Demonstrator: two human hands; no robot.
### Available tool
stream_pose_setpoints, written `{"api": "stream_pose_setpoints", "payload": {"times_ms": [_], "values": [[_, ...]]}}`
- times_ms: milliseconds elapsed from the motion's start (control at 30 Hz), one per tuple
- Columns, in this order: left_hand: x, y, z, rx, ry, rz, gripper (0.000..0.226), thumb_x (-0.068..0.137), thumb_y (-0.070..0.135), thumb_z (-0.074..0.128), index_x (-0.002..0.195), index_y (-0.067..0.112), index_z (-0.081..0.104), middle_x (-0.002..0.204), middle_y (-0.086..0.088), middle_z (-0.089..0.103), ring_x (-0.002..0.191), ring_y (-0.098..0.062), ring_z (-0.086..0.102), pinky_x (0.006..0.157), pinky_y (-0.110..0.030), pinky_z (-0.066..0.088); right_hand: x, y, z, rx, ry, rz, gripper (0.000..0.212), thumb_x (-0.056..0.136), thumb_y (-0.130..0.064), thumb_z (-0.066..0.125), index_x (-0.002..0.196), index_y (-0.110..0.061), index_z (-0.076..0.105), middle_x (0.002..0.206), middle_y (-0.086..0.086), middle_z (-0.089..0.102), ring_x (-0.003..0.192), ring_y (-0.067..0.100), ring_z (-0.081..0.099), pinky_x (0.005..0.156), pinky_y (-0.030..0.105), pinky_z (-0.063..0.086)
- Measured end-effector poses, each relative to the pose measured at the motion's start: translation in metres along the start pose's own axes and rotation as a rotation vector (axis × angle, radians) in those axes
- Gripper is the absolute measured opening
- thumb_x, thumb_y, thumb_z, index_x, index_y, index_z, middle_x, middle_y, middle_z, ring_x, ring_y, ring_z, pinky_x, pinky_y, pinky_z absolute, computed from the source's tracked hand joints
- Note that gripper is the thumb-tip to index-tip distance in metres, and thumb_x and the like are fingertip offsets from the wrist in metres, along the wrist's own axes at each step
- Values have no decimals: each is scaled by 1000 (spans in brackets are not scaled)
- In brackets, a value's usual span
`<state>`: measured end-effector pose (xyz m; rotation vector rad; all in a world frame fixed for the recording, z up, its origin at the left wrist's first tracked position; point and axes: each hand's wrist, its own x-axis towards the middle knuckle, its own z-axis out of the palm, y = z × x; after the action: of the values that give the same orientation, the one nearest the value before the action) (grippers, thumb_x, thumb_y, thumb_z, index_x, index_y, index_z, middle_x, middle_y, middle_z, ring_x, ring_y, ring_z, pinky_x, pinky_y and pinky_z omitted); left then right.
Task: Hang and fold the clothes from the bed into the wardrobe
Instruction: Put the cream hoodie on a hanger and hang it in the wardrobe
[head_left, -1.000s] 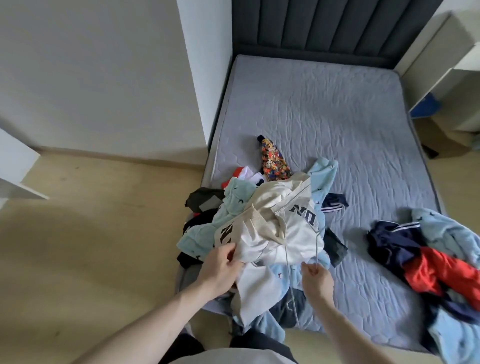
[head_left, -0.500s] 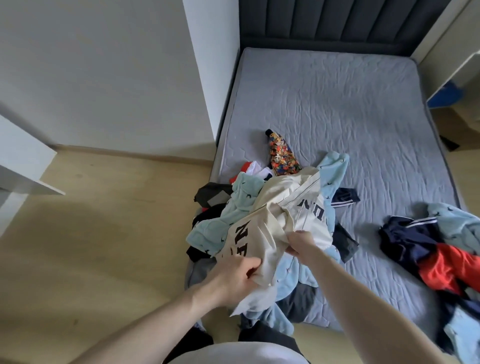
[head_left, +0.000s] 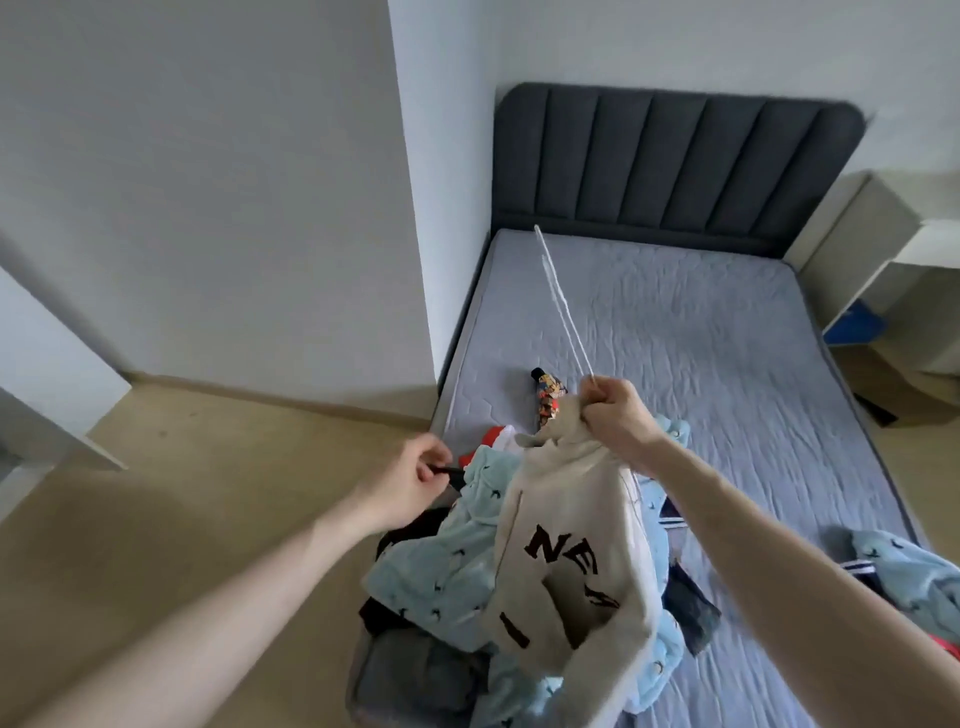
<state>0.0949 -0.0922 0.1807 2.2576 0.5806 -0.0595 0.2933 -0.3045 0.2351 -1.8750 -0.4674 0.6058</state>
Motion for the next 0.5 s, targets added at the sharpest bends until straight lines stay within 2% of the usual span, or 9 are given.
{"api": "stream_pose_setpoints", "payload": {"times_ms": [100,200,267,367,433,500], "values": [[21,27,-30,94,70,47,45,92,23,69,135,23,56,120,4,61,108,-20,63,98,-41,53,0,-55,-5,-57,-100,-190,33,61,9,31,66,-22,22,65,-5,20,59,11,19,47,24,13],[31,52,-55,123,74,104,57,93,29,69,145,28,47,139,8,51,117,-12,55,101,-32,47,-2,-104,-8,-48,-123,-318,36,66,19,29,69,-16,21,66,-3,20,58,10,19,47,26,12],[35,68,-66,64,58,105,65,91,34,72,149,32,43,142,13,44,127,-9,48,104,-30,44,-6,-141,-10,-46,-126,-398,33,67,20,28,70,-13,21,66,-2,21,60,11,18,50,30,11],[36,86,-74,-72,18,83,63,86,40,74,145,38,49,142,20,48,133,-5,45,104,-26,41,-13,-188,-12,-10,-89,-502,40,67,21,27,72,-17,16,65,-4,21,60,10,17,50,29,10],[37,87,-76,-61,-23,48,48,86,39,70,132,35,60,131,13,63,123,-10,58,95,-24,45,-16,-207,-12,17,-61,-533,41,68,21,26,73,-18,16,65,-2,21,59,11,18,50,31,10],[35,78,-76,-7,2,-35,39,84,42,67,118,25,68,115,3,72,104,-18,68,84,-28,52,-18,-217,-13,23,-15,-538,40,68,20,27,73,-18,15,65,-2,21,58,11,18,52,34,11]]}}
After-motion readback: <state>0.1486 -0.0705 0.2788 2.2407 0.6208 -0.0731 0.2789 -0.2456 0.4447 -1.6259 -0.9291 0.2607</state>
